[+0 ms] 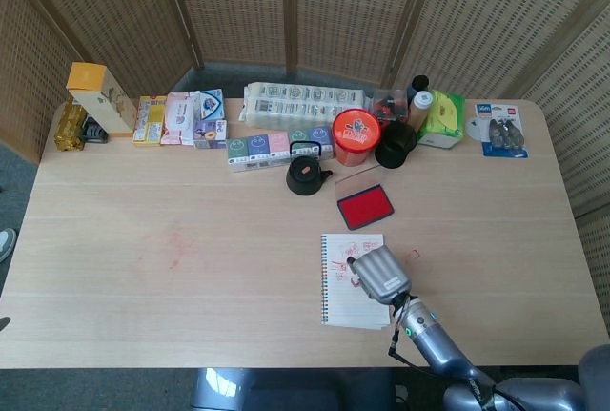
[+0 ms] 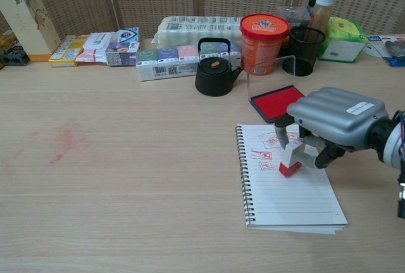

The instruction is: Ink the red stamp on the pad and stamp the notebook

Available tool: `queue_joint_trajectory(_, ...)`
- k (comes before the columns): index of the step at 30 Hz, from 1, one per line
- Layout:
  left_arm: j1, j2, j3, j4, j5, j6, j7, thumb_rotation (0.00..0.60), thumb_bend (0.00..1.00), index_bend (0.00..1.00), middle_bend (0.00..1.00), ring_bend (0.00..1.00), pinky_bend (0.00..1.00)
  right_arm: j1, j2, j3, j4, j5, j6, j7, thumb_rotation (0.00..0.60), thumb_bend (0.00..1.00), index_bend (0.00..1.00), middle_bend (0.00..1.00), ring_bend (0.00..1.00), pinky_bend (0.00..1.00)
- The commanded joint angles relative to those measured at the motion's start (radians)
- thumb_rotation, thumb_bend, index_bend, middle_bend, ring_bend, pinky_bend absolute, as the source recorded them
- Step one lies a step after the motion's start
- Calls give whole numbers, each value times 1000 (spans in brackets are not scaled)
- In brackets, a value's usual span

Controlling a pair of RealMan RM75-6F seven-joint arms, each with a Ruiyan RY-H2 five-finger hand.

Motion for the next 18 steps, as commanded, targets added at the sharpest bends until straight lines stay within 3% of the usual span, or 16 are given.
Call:
queue_joint_trajectory(1,0,0,0,0,-1,0,0,600,31,0,0,0,38,-6,0,-12,-10,-31,2,10,600,479,567,943,1000,1000)
queue_joint_trajectory(18,0,-2,1,0,0,-1,5,600,31,0,0,0,38,-32,6,-60,-55,-153,-1,18,600,479,567,943,1000,1000)
